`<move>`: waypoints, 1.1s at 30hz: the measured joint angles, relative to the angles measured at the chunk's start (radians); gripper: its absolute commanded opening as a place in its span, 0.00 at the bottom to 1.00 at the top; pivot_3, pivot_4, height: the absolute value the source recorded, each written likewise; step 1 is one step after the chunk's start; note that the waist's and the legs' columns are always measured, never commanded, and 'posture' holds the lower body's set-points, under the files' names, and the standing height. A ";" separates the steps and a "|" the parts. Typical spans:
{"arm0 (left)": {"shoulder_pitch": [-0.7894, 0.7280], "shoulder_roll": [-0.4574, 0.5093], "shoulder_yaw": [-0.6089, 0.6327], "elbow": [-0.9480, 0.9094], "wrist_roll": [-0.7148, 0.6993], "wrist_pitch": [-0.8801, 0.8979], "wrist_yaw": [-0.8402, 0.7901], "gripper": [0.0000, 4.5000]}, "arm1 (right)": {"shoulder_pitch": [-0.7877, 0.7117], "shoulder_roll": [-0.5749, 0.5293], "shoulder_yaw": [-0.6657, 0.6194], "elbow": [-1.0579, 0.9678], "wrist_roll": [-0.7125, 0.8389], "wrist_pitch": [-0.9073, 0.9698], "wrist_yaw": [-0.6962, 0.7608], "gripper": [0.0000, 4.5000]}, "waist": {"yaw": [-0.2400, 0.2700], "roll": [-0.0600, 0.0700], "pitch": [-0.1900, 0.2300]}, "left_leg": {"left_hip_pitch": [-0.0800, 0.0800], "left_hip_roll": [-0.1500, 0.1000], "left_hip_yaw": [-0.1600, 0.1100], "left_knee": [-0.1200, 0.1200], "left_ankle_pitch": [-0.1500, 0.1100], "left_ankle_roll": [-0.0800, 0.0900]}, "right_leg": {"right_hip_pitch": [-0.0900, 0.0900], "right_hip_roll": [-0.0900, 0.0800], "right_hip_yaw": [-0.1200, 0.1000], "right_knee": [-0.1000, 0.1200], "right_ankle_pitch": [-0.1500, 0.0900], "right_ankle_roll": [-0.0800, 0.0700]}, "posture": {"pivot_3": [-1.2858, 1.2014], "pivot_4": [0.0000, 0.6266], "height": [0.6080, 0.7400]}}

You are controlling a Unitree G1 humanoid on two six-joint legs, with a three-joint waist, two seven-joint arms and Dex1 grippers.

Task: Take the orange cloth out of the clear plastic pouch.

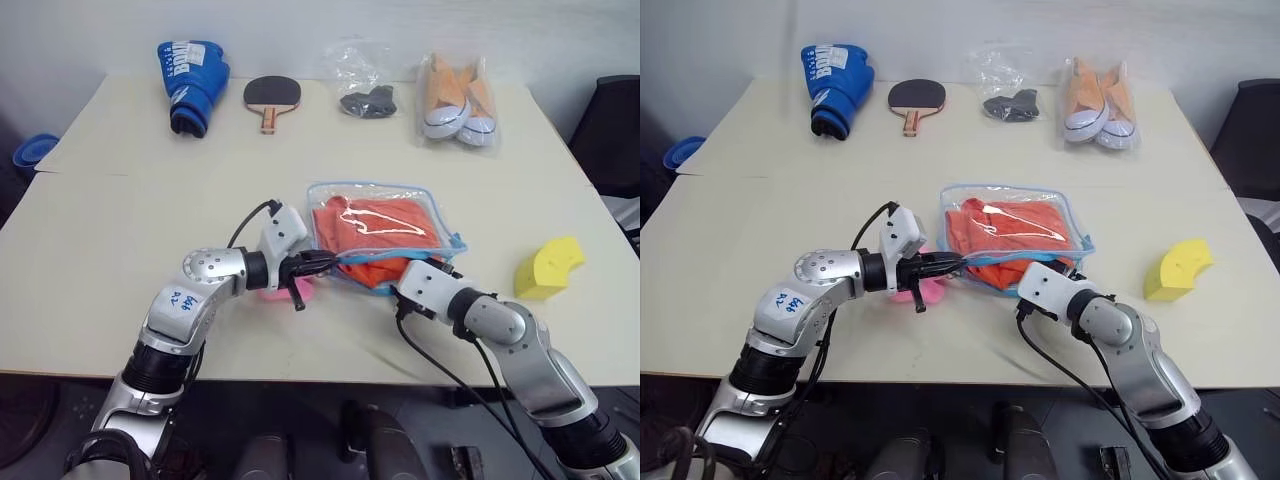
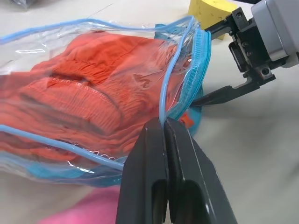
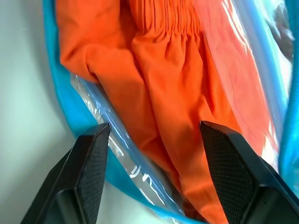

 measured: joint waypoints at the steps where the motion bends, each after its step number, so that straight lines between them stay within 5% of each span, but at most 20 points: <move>1: 0.002 0.000 0.000 0.005 0.002 -0.002 0.000 0.00 | 0.000 0.000 0.000 0.001 0.000 -0.001 0.001 0.70 | 0.000 0.000 0.000 | 0.000 0.000 0.000 0.000 0.000 0.000 | 0.000 0.000 0.000 0.000 0.000 0.000 | 0.52 0.24 1.00; 4: 0.002 0.001 0.000 0.006 0.004 -0.006 0.000 0.00 | 0.000 0.005 -0.001 0.007 0.001 -0.017 0.003 0.70 | 0.000 0.000 0.000 | 0.000 0.000 0.000 0.000 0.000 0.000 | 0.000 0.000 0.000 0.000 0.000 0.000 | 0.52 0.24 1.00; 9: 0.004 0.002 0.000 0.006 0.005 -0.006 0.000 0.00 | -0.004 0.020 -0.004 0.015 0.013 -0.021 0.005 0.42 | 0.000 0.000 0.000 | 0.000 0.000 0.000 0.000 0.000 0.000 | 0.000 0.000 0.000 0.000 0.000 0.000 | 0.52 0.24 1.00; 33: 0.005 0.003 0.000 0.008 0.007 -0.013 0.002 0.00 | -0.027 -0.029 0.013 0.087 -0.091 -0.154 0.039 0.42 | 0.000 0.000 0.000 | 0.000 0.000 -0.001 0.000 0.000 0.000 | 0.000 0.000 0.000 -0.001 0.000 0.000 | 0.52 0.24 1.00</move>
